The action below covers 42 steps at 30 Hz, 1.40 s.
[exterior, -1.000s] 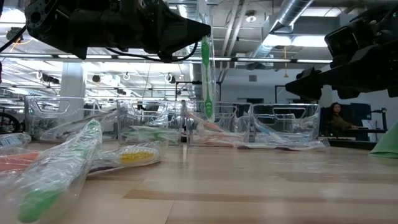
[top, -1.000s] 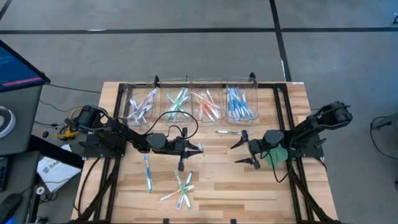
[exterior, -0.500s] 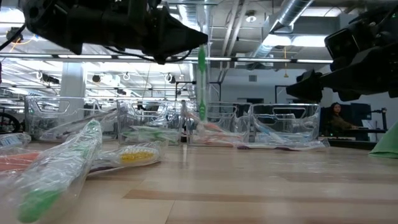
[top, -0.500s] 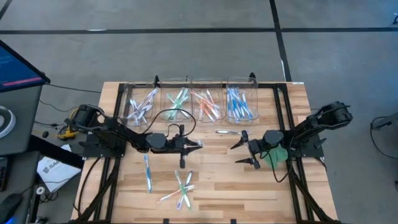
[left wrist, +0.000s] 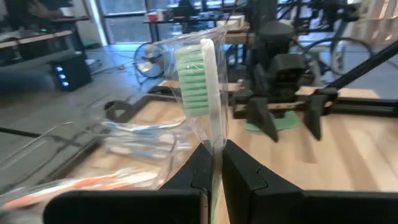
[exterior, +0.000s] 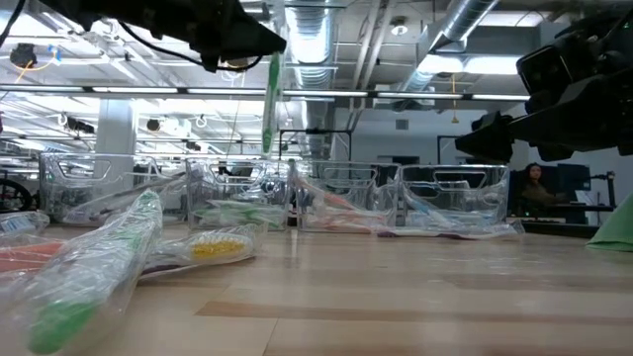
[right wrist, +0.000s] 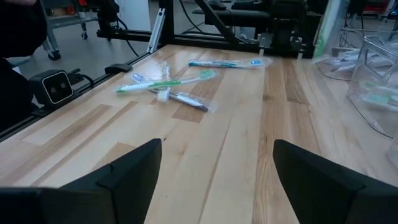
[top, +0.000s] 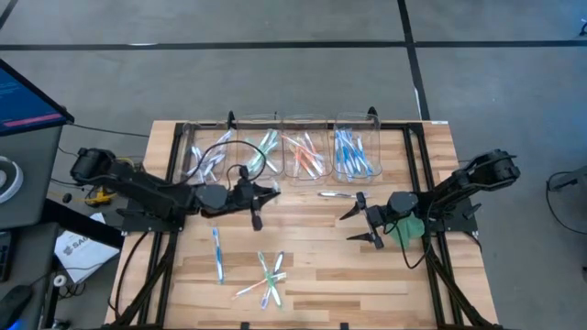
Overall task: Pick & Place Toothbrushes
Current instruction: Put the green toothbrush into the middle left transparent bin
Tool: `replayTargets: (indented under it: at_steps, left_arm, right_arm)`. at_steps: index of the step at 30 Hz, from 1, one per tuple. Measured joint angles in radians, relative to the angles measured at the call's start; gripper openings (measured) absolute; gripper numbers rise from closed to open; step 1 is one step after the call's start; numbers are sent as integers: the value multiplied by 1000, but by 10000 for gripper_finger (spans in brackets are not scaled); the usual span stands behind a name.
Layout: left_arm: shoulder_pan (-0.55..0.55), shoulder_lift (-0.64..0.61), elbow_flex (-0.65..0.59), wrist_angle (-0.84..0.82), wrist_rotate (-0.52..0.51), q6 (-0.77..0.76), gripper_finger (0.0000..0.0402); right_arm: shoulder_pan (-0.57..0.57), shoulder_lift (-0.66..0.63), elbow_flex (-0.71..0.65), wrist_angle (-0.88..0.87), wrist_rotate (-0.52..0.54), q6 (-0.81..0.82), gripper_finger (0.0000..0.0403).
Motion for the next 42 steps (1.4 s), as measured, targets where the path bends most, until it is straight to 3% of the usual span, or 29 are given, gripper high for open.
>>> replayTargets:
  at_steps: [4,27,35,42]
  left_arm:
    - [0,2,0,-21,-50,22,8]
    - [28,22,1,-35,-54,-11,8]
    - [147,7,23,-113,104,-98,8]
    - [181,-69,111,-266,112,-83,8]
  right_arm:
    - [0,0,0,0,0,0,303]
    - [0,0,0,-31,0,-3,303]
    - [0,0,0,-31,0,-3,303]
    - [-4,0,1,-49,0,-3,303]
